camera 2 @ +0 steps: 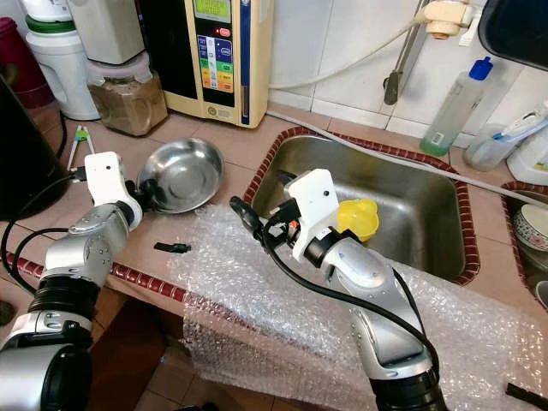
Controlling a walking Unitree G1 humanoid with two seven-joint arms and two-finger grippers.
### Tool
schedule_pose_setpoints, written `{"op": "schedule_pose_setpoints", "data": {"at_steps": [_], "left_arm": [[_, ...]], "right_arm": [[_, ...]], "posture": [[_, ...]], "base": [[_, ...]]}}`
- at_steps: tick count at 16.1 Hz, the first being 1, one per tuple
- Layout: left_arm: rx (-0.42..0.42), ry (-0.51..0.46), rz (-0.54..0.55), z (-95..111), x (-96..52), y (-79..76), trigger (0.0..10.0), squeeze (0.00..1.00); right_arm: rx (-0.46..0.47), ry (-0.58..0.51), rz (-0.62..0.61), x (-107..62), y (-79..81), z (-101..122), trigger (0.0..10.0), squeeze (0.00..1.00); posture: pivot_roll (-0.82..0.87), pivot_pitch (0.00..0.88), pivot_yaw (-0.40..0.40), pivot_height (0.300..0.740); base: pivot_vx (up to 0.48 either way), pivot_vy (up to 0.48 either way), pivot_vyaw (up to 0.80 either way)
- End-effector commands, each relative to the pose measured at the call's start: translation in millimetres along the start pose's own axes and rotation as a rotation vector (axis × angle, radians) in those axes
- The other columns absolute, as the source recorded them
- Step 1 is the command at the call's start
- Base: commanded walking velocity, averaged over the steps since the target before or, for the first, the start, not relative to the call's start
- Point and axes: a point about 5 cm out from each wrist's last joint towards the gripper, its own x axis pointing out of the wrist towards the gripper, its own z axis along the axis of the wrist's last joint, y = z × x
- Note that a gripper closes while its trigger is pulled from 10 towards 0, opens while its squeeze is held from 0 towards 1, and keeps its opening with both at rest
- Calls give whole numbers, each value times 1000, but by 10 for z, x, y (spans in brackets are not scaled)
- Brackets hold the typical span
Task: Kitchen organization
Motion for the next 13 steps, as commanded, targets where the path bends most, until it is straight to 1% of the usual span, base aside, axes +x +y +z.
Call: {"op": "schedule_pose_setpoints", "data": {"at_steps": [1,3,4,6,7,8,9,10,11,12,13], "left_arm": [[-4,-29,8,54,3,2,0,0],[-43,-81,33,100,-6,29,0,0],[-36,-100,16,102,-16,15,0,0],[-7,-101,0,58,-37,-13,0,0],[-2,-99,-1,47,-40,-16,0,0],[-13,-99,-1,35,-43,-18,0,0],[18,-120,-3,54,-48,-15,0,0],[9,-140,-13,88,-47,-24,0,0],[52,-125,-8,72,-37,-14,0,0],[71,-90,-1,32,-28,0,0,0],[62,-73,-16,6,-27,-6,0,0]], "right_arm": [[-8,6,12,-21,7,8,10000,0],[-9,8,16,-17,6,6,10000,0],[-6,8,17,-12,4,6,10000,0],[7,3,11,4,-10,18,10000,0],[7,3,9,5,-14,20,10000,0],[5,3,7,6,-20,21,10000,0],[0,5,4,3,-33,20,10000,0],[1,5,3,2,-37,18,10000,0],[-3,7,2,4,-41,15,10000,0],[-4,7,3,6,-42,16,10000,0],[-5,7,4,5,-42,17,10000,0]], "posture": [[-7,80,-35,740],[-4,75,-37,740],[-2,74,-38,740],[0,72,-41,740],[0,72,-41,740],[-1,70,-41,740],[0,69,-44,740],[2,68,-46,740],[2,67,-46,740],[1,68,-44,740],[1,67,-46,740]], "base": [[0,0,0],[0,0,0],[0,0,0],[0,0,0],[0,0,0],[0,0,0],[0,0,0],[0,0,0],[0,0,0],[0,0,0],[0,0,0]]}}
